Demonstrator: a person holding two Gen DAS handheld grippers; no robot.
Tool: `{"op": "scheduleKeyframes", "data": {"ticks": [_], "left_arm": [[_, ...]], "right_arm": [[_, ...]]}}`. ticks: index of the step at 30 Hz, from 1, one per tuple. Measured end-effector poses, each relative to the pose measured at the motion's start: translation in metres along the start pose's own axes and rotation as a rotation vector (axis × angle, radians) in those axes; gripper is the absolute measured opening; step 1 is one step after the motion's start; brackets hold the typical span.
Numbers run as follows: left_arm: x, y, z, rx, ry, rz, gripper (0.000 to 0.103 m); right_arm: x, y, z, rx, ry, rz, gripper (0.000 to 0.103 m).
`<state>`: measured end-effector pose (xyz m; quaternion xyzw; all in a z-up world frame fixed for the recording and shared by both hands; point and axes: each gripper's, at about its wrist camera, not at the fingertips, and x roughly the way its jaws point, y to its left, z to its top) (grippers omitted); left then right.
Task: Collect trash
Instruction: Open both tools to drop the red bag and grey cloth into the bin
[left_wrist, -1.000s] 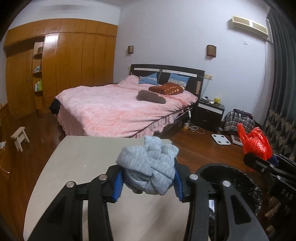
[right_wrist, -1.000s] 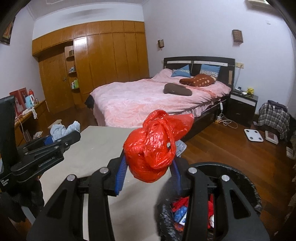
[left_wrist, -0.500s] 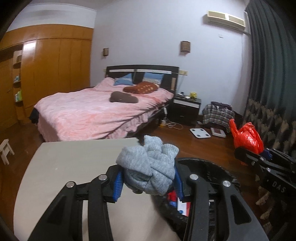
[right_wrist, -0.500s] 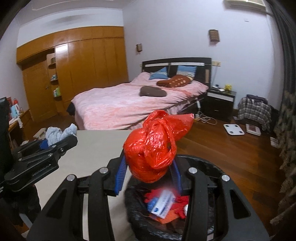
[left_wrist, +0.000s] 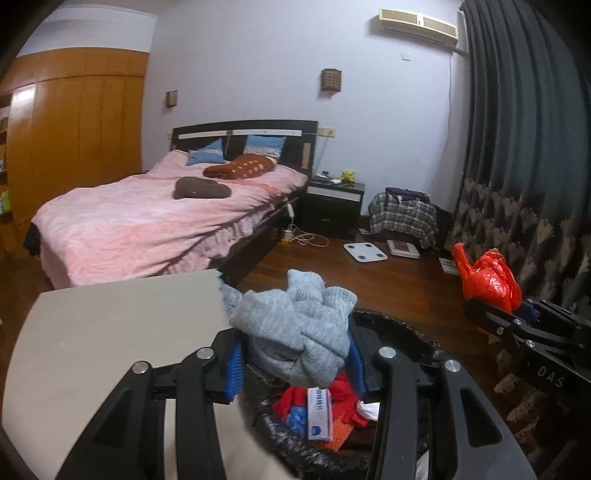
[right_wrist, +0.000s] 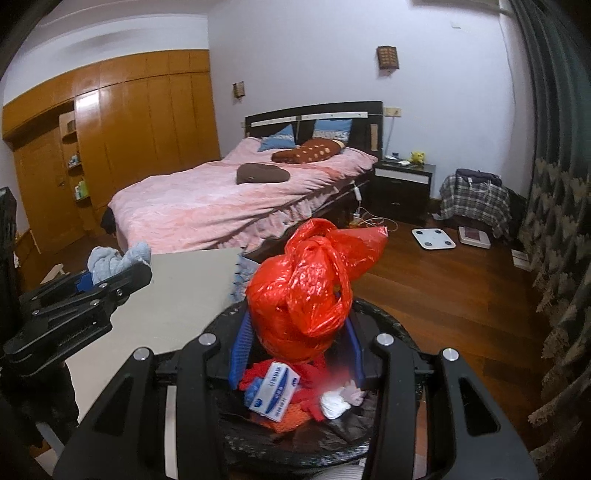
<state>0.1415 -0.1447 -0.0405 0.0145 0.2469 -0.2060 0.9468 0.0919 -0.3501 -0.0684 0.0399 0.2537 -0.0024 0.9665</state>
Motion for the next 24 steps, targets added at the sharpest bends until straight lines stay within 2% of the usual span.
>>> {"op": "scheduleKeyframes", "data": {"ticks": [9, 20, 22, 23, 24], "left_arm": [[0.052, -0.022, -0.007, 0.03, 0.056, -0.067, 0.044], [0.102, -0.028, -0.017, 0.037, 0.137, -0.115, 0.046], [0.111, -0.027, -0.018, 0.025, 0.162, -0.141, 0.051], [0.115, -0.025, -0.019, 0.016, 0.173, -0.158, 0.055], [0.119, -0.023, -0.019, 0.007, 0.194, -0.177, 0.06]], "right_arm": [[0.033, -0.04, -0.021, 0.047, 0.063, -0.043, 0.041], [0.075, -0.056, -0.041, 0.058, 0.137, -0.042, 0.044], [0.086, -0.057, -0.045, 0.049, 0.161, -0.037, 0.053], [0.09, -0.058, -0.046, 0.046, 0.168, -0.044, 0.063], [0.092, -0.06, -0.046, 0.045, 0.171, -0.054, 0.067]]}}
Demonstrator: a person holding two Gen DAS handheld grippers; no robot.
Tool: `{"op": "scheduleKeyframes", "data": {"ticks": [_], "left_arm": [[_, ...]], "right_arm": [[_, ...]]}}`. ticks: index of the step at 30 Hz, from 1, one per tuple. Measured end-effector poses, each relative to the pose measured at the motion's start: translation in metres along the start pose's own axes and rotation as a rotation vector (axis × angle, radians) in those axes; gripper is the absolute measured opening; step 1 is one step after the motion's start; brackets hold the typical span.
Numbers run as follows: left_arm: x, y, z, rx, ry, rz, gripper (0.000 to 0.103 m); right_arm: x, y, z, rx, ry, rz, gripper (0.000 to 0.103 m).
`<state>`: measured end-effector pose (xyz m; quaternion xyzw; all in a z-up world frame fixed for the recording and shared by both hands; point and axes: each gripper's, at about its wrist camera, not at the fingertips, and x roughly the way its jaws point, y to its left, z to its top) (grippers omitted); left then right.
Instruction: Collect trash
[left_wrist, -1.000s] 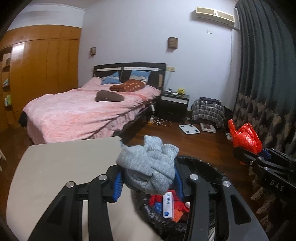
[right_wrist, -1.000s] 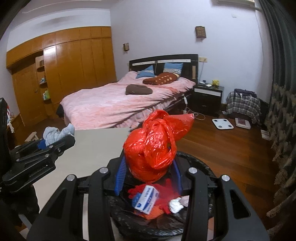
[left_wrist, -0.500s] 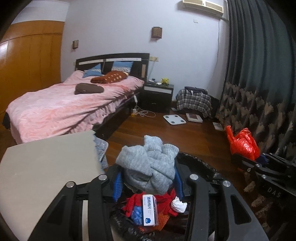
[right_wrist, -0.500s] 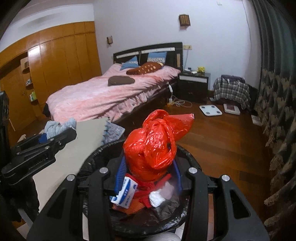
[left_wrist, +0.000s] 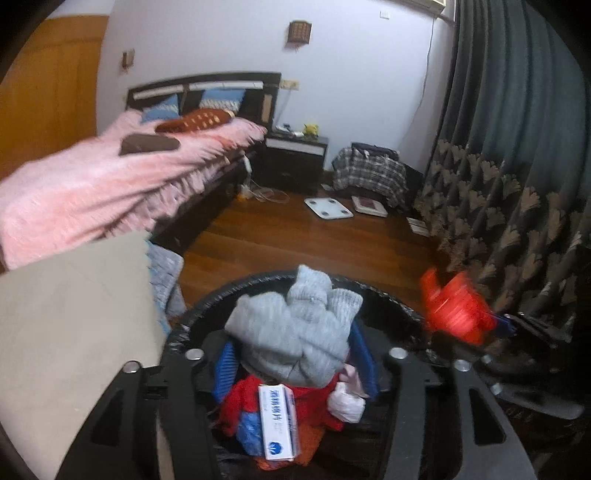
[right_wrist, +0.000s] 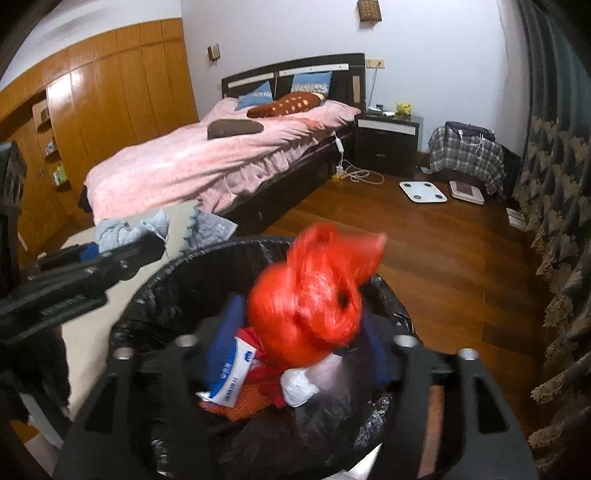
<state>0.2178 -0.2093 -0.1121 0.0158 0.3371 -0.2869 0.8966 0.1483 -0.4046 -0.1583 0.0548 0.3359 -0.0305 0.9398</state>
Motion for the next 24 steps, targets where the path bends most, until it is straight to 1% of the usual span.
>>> {"op": "scheduleKeyframes", "data": {"ticks": [1, 3, 4, 6, 10, 11, 14, 19, 24], "left_arm": [[0.002, 0.0, 0.001, -0.003, 0.005, 0.0, 0.062], [-0.001, 0.004, 0.002, -0.006, -0.003, 0.006, 0.067], [-0.004, 0.006, 0.002, -0.007, -0.011, 0.011, 0.069], [-0.013, 0.012, 0.004, -0.013, -0.035, 0.025, 0.083], [-0.033, 0.017, 0.011, -0.016, -0.067, 0.046, 0.089], [-0.041, 0.019, 0.012, -0.021, -0.08, 0.059, 0.093], [-0.061, 0.024, 0.015, -0.028, -0.103, 0.08, 0.097], [-0.103, 0.03, 0.013, -0.04, -0.135, 0.13, 0.097], [-0.14, 0.035, 0.004, -0.048, -0.15, 0.176, 0.097]], "right_arm": [[0.003, -0.001, -0.001, 0.001, 0.005, -0.009, 0.069], [0.006, -0.002, -0.002, 0.007, 0.013, -0.017, 0.077], [0.005, -0.003, -0.003, 0.011, 0.012, -0.023, 0.08], [0.002, -0.002, -0.004, 0.013, 0.005, -0.039, 0.092], [-0.007, 0.002, -0.004, 0.013, 0.007, -0.052, 0.096], [-0.012, 0.005, -0.003, 0.012, 0.006, -0.05, 0.096], [-0.024, 0.007, 0.001, 0.002, -0.003, -0.039, 0.097], [-0.058, 0.024, 0.006, -0.015, -0.039, 0.0, 0.097], [-0.091, 0.04, 0.012, -0.011, -0.081, 0.06, 0.098]]}}
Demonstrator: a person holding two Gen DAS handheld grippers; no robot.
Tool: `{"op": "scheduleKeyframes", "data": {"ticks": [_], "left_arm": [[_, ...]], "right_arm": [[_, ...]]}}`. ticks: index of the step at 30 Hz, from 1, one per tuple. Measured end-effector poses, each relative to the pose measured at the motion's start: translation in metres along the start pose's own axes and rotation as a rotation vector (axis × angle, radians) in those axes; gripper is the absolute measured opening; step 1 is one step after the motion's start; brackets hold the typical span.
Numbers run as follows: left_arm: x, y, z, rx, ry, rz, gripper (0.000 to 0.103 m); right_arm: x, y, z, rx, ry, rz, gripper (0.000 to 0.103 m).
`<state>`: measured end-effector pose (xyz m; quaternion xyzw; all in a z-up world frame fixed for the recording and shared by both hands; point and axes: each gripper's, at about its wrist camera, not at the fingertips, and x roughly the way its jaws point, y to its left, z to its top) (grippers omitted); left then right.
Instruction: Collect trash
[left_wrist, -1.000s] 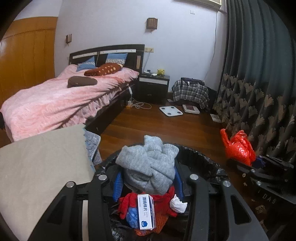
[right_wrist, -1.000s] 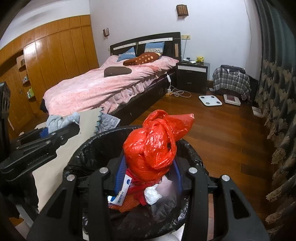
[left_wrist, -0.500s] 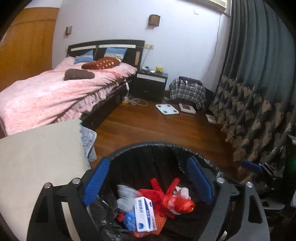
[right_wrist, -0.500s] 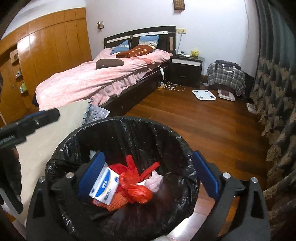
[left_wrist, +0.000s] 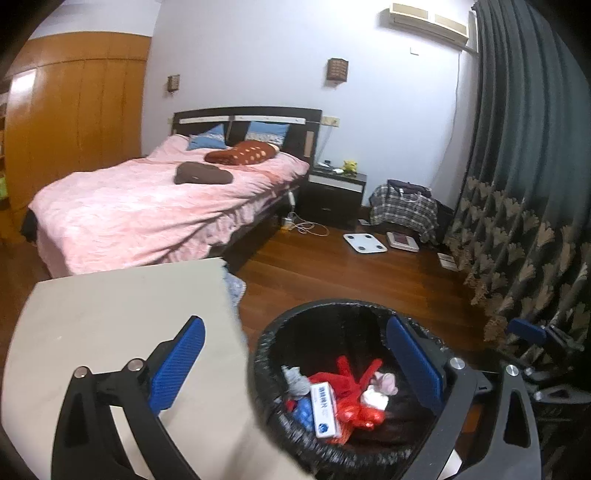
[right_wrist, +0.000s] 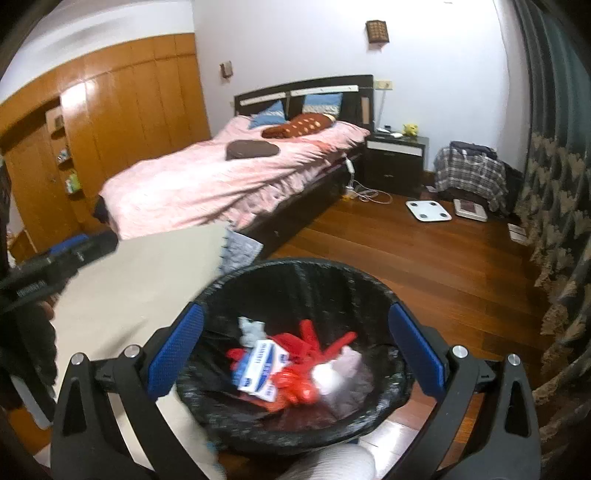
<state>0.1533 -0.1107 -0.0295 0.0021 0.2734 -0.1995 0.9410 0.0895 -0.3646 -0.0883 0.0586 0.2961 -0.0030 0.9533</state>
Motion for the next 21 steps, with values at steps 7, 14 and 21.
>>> {"op": "scheduleKeyframes", "data": {"ticks": [7, 14, 21], "left_arm": [[-0.043, 0.009, -0.011, -0.005, -0.018, 0.065, 0.097], [-0.075, 0.003, -0.014, 0.025, -0.046, 0.101, 0.097], [-0.092, -0.001, -0.016, 0.022, -0.059, 0.108, 0.097]], "right_arm": [[-0.031, 0.025, 0.008, -0.033, -0.029, 0.01, 0.098], [-0.05, 0.042, 0.012, -0.032, -0.013, 0.013, 0.098], [-0.06, 0.054, 0.016, -0.046, -0.014, 0.022, 0.098]]}}
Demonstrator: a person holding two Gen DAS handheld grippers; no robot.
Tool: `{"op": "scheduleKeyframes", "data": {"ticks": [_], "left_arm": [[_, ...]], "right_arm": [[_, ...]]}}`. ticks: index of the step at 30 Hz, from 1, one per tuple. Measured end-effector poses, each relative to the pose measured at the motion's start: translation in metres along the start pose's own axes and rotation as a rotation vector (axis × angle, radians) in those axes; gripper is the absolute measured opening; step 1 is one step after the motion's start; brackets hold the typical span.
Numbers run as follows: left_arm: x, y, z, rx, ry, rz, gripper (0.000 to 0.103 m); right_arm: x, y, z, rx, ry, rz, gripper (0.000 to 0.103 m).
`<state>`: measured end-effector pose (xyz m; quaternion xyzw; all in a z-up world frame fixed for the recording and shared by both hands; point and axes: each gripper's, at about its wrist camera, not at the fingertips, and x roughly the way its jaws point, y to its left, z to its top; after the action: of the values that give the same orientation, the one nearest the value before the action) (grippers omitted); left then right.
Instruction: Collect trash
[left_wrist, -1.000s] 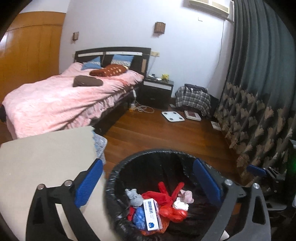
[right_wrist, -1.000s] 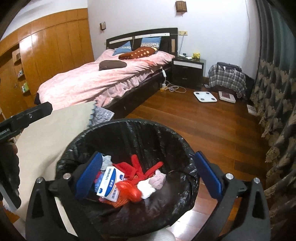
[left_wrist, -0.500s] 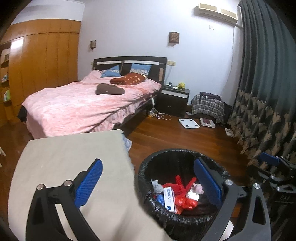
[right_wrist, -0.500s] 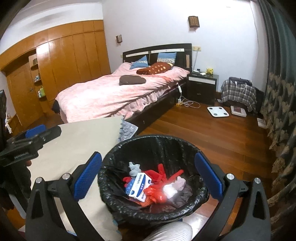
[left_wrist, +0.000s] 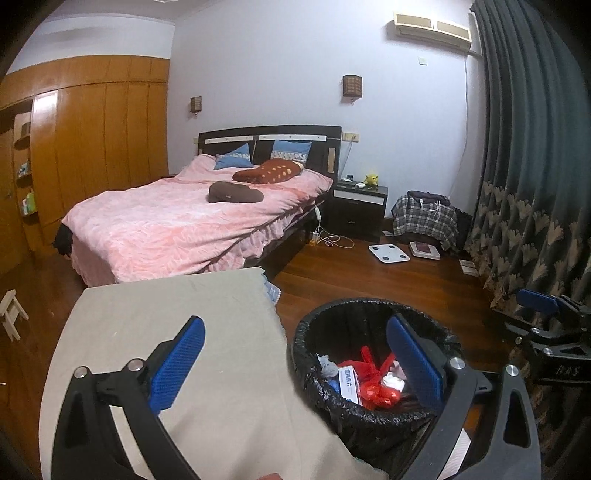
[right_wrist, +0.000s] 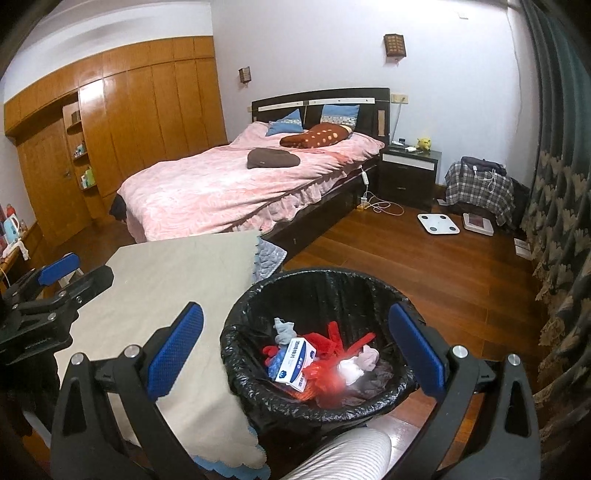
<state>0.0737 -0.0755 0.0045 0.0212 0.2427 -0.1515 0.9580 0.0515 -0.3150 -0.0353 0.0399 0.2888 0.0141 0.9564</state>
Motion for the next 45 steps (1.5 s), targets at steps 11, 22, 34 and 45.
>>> {"op": "scheduleKeyframes", "data": {"ticks": [11, 22, 34, 45], "left_arm": [[-0.003, 0.001, -0.003, -0.007, 0.005, -0.003, 0.097], [-0.007, 0.002, -0.007, -0.007, 0.007, -0.001, 0.097], [-0.008, 0.002, -0.006, -0.006, 0.006, -0.001, 0.097], [-0.008, 0.002, -0.006, -0.008, 0.007, -0.001, 0.097]], "right_arm": [[-0.003, 0.007, 0.002, 0.006, 0.004, 0.015, 0.098], [0.001, 0.01, 0.001, 0.004, 0.011, 0.019, 0.098], [0.001, 0.01, 0.002, 0.001, 0.01, 0.019, 0.098], [0.001, 0.011, 0.002, -0.001, 0.011, 0.018, 0.098]]}}
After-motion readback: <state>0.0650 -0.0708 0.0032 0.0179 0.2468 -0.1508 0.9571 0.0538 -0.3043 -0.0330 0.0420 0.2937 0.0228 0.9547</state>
